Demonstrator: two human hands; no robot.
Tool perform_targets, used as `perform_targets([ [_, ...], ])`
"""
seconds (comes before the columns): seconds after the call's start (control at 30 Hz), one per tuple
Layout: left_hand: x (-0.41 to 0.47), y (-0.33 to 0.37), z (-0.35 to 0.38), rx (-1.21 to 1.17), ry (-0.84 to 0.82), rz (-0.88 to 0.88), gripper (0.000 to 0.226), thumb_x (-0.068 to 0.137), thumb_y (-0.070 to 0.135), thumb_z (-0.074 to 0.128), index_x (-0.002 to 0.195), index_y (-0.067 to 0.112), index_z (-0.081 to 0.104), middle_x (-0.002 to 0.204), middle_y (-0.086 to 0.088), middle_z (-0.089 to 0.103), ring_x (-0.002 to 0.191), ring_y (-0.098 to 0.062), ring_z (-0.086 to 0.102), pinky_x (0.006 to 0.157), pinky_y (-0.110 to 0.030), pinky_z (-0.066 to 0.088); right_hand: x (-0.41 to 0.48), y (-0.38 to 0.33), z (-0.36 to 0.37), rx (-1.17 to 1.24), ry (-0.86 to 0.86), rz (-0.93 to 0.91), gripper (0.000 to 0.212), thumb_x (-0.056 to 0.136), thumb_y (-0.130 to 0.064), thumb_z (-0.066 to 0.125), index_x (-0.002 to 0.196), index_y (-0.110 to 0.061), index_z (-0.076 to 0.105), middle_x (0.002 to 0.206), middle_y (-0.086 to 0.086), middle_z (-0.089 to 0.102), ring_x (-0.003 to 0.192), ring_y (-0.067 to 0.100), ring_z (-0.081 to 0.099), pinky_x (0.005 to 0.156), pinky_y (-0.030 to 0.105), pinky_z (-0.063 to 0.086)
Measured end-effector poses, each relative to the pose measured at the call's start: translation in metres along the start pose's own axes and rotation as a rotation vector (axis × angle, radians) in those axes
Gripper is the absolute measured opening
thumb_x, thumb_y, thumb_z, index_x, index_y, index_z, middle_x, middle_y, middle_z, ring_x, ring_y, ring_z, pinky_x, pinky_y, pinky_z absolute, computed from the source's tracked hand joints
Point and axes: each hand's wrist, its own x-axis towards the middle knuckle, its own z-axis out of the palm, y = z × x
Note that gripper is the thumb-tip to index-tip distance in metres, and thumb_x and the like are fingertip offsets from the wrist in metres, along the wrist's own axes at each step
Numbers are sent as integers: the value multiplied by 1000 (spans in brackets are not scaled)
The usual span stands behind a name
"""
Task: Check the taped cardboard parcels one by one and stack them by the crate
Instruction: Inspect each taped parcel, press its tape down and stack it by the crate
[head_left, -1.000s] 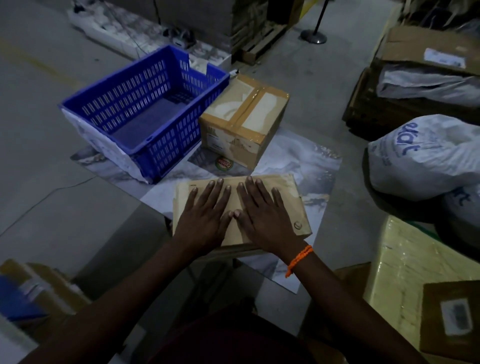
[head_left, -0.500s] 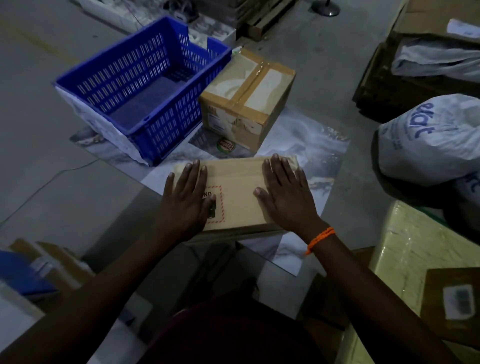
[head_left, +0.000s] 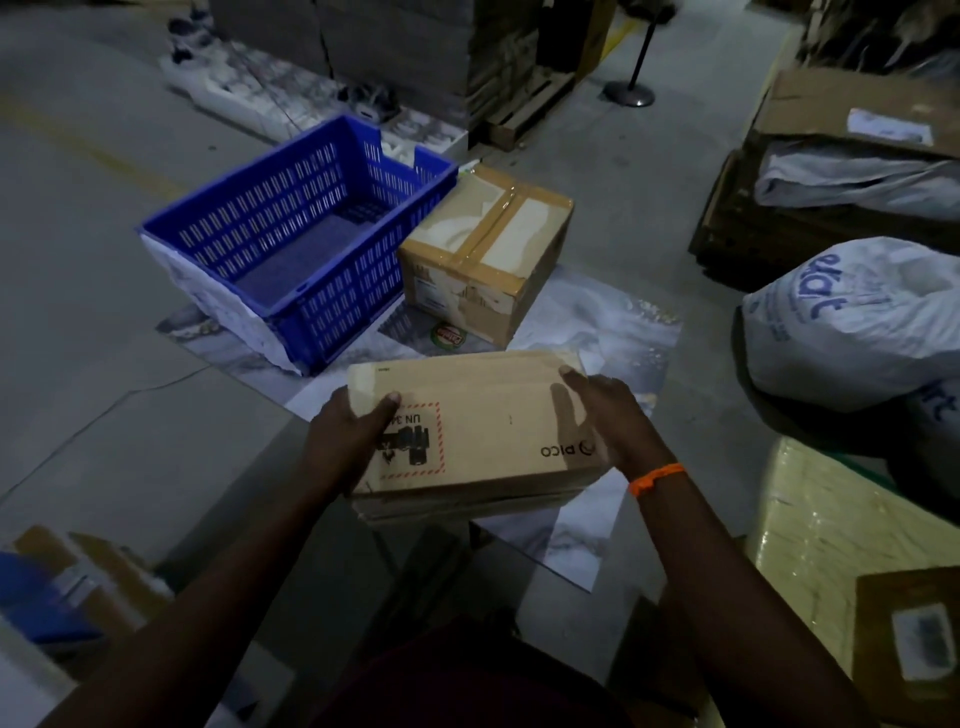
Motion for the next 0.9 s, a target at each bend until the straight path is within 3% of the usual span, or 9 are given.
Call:
perform_targets([
  [0.1, -6, 14, 3, -54, -9, 51, 39, 94, 44, 66, 127, 23, 60, 112, 1, 74, 97, -15, 72, 90, -50, 58, -11, 8, -6, 188, 66, -35, 43, 104, -52, 51, 121, -15, 65, 110, 8, 68, 89, 23, 63, 68, 34, 47],
  [0.17, -9, 19, 11, -91, 3, 92, 39, 94, 38, 68, 129, 23, 57, 115, 0, 72, 100, -15, 71, 88, -47, 60, -22, 22, -9, 320, 125, -53, 46, 99, -58, 52, 120, -20, 67, 109, 3, 68, 95, 23, 63, 77, 36, 50],
  [0.27, -15, 21, 21, -217, -32, 115, 49, 91, 42, 71, 133, 28, 51, 122, 2, 68, 107, -13, 69, 83, -43, 61, -38, 50, -17, 530, 236, -65, 36, 94, -61, 51, 100, -27, 63, 103, 4, 69, 98, 25, 66, 85, 42, 51],
  [0.4, -30, 6, 32, -423, -50, 40, 47, 91, 53, 67, 129, 27, 55, 129, 4, 63, 117, -16, 63, 86, -40, 56, -60, 81, -15, 747, 274, 23, 27, 109, -42, 46, 111, -19, 61, 105, 2, 68, 103, 24, 65, 73, 36, 52],
  [0.53, -50, -20, 42, -378, -76, -99, 59, 87, 70, 56, 117, 19, 59, 118, -3, 64, 106, -22, 64, 88, -43, 55, -79, 120, 3, 555, 373, 123, 56, 91, -68, 61, 84, -12, 63, 83, 13, 68, 82, 27, 68, 74, 48, 55],
  [0.67, -70, -42, 47, -302, -99, -103, 49, 92, 62, 59, 104, 14, 65, 97, -5, 71, 89, -14, 69, 76, -34, 52, -98, 145, 19, 363, 400, 135, 53, 95, -42, 71, 60, -17, 40, 54, 1, 42, 55, 13, 44, 61, 37, 37],
  [0.77, -66, -47, 45, -237, -119, -89, 38, 100, 45, 56, 114, 11, 66, 103, -5, 72, 94, -18, 70, 75, -33, 53, -98, 154, 22, 310, 356, 143, 44, 95, -37, 72, 66, -14, 49, 63, 1, 51, 65, 17, 51, 63, 35, 39],
  [0.83, -48, -44, 48, -231, -105, -117, 41, 99, 44, 60, 127, 14, 61, 117, -8, 68, 104, -26, 67, 84, -43, 57, -87, 154, 21, 324, 328, 152, 29, 93, -38, 74, 87, -11, 65, 86, 3, 68, 83, 20, 64, 74, 34, 50],
  [0.9, -24, -31, 52, -186, -81, -126, 45, 98, 39, 63, 138, 20, 55, 126, -3, 63, 111, -25, 63, 92, -50, 56, -71, 146, 18, 289, 301, 129, 35, 92, -41, 75, 110, -12, 68, 108, 4, 72, 100, 21, 66, 86, 34, 52],
])
